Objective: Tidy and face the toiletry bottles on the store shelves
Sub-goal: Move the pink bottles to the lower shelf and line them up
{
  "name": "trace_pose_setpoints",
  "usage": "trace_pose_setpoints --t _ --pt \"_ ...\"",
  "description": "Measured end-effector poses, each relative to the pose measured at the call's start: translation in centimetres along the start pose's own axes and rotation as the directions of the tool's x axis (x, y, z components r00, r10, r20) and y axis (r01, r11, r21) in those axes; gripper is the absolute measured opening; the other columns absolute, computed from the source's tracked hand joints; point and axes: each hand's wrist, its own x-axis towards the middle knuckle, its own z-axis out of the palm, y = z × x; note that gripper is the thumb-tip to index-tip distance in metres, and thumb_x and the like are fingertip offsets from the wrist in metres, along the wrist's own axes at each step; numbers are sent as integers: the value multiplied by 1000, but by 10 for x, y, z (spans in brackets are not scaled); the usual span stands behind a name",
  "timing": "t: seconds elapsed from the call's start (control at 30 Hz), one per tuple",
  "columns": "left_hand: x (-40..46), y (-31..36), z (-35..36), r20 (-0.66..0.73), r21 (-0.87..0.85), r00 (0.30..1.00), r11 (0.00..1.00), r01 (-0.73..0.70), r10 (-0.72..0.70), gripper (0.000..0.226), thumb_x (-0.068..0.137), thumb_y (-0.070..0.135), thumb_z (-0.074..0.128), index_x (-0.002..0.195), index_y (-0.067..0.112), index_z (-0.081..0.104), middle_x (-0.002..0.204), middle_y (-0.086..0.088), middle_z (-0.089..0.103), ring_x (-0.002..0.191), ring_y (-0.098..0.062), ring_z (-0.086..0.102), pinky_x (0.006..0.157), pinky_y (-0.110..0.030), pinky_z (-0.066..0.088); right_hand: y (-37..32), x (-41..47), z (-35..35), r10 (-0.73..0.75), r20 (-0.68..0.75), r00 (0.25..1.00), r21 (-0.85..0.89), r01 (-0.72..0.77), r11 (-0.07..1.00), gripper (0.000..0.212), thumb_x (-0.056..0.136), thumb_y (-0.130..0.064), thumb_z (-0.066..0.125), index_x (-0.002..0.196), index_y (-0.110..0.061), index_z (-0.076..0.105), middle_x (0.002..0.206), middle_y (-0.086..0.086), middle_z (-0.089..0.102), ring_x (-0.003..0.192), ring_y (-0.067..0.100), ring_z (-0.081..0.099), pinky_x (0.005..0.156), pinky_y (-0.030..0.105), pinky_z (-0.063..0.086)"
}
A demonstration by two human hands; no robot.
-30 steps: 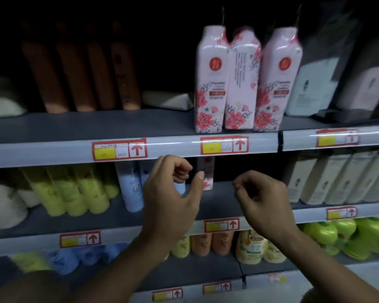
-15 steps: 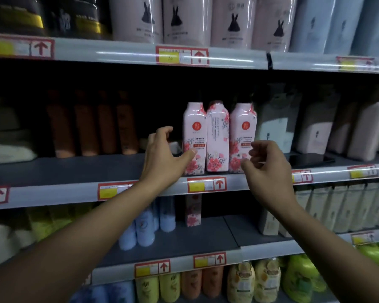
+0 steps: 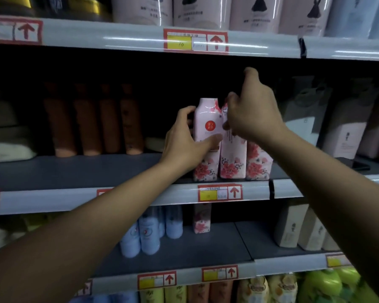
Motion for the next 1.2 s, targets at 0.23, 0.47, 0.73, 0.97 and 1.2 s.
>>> trace_pose_setpoints --t 0.23,0.47,0.73,0.97,1.2 --pt "2 -5 0 9 -74 1000 997 3 -2 81 78 40 89 143 29 43 108 22 61 97 10 64 83 -23 60 0 19 13 158 47 986 -75 -154 985 35 99 -16 58 129 -5 42 121 21 60 104 42 61 81 45 52" --pt "0 -8 -1 -5 -113 1000 993 12 -13 77 78 35 90 140 30 45 112 16 64 96 6 66 87 -34 62 2 15 18 162 -38 986 -81 -165 983 39 99 -22 64 128 -6 44 119 18 62 108 41 60 76 38 41" --pt "-6 -6 -12 -53 -165 998 986 25 -34 75 78 27 91 142 19 53 118 12 66 101 4 67 84 -18 58 6 -6 11 110 -140 984 -103 -125 987 37 97 -34 61 125 -11 56 104 8 65 92 33 60 72 43 51" --pt "-17 1 -27 -33 -31 999 999 -29 28 72 75 38 91 137 22 59 129 4 67 115 -11 65 98 -33 57 9 -16 -11 146 -132 980 -51 -154 987 34 91 -44 61 108 -16 69 95 5 70 86 28 65 65 32 46" --pt "-43 8 -41 10 -129 998 990 -54 56 62 75 26 93 125 30 57 121 19 64 112 -1 67 95 -25 58 10 -45 -45 164 -9 986 6 -164 986 49 95 -55 60 133 -26 50 110 3 65 96 27 63 80 39 51"
